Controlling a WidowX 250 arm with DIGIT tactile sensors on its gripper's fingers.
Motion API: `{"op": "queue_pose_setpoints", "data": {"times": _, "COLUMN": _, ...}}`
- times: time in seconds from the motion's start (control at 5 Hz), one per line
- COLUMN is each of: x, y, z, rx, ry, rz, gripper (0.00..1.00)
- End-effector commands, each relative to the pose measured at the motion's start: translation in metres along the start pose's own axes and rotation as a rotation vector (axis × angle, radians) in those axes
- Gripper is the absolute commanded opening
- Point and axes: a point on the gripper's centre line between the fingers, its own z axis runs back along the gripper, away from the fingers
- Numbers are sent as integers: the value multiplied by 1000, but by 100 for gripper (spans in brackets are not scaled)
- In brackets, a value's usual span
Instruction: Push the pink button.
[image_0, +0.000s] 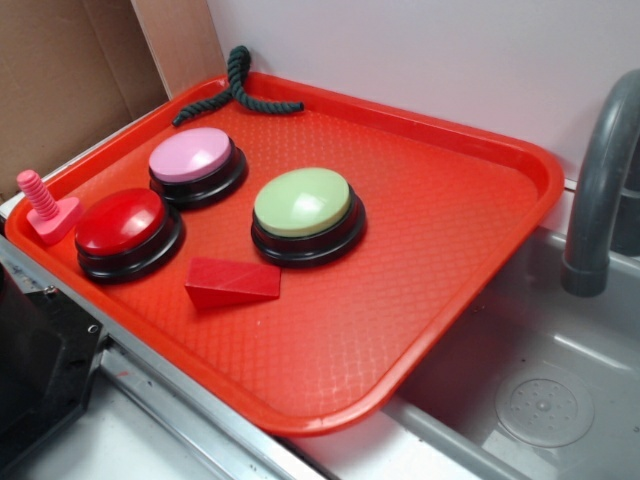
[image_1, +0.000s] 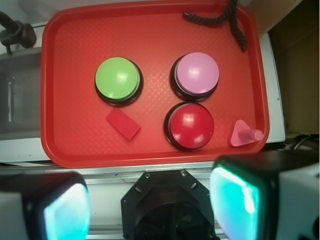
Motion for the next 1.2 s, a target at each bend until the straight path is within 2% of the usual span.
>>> {"op": "queue_pose_setpoints", "data": {"times": 0.0, "x": 0, "y": 0, "z": 0, "rx": 0, "ry": 0, "rz": 0, "gripper": 100}}
{"op": "queue_pose_setpoints", "data": {"times": 0.2, "x": 2, "y": 51, "z": -45, "rx": -50, "ry": 59, "rz": 166, "gripper": 100}}
{"op": "queue_pose_setpoints", "data": {"times": 0.4, "x": 16, "y": 90, "z": -90, "rx": 36, "ry": 88, "rz": 248, "gripper": 100}}
{"op": "queue_pose_setpoints", "data": {"times": 0.6, "x": 25, "y": 125, "z": -111, "rx": 31, "ry": 13, "rz": 212, "gripper": 100}}
{"op": "queue_pose_setpoints", "data": {"times": 0.8, "x": 34, "y": 143, "z": -110, "rx": 58, "ry": 39, "rz": 143, "gripper": 100}}
{"op": "queue_pose_setpoints", "data": {"times": 1.0, "x": 34, "y": 143, "z": -110, "rx": 58, "ry": 39, "rz": 143, "gripper": 100}}
